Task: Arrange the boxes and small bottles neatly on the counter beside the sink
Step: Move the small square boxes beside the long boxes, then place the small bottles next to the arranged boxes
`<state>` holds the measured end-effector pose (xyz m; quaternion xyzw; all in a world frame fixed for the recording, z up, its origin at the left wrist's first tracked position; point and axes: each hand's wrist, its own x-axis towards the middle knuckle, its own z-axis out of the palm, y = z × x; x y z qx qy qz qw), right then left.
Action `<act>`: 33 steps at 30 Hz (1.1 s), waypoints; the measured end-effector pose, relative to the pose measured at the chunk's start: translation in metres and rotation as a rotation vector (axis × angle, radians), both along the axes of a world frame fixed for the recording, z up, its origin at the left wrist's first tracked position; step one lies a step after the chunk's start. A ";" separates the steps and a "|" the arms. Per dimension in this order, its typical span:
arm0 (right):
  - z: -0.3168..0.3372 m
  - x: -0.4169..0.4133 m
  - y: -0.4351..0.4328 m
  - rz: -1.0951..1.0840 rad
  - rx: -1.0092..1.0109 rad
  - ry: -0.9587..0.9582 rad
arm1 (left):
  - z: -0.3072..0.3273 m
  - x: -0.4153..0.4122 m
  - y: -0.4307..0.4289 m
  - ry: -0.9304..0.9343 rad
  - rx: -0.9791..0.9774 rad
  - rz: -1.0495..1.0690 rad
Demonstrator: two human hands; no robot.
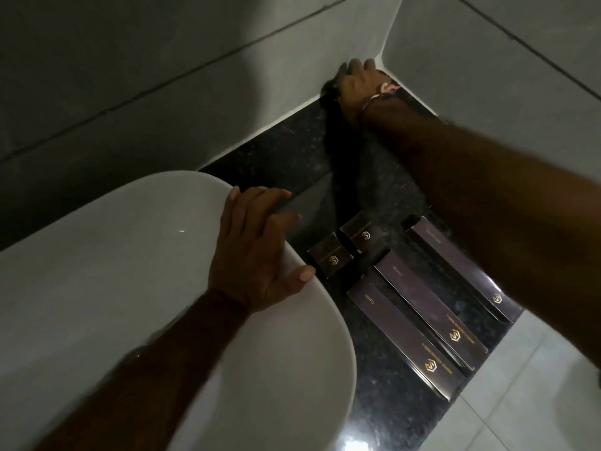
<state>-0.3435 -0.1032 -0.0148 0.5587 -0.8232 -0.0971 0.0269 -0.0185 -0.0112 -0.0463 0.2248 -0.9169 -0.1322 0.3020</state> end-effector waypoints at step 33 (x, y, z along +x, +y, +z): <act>-0.004 0.018 0.225 -0.251 -0.091 -0.394 | 0.003 0.001 0.002 0.005 -0.013 0.007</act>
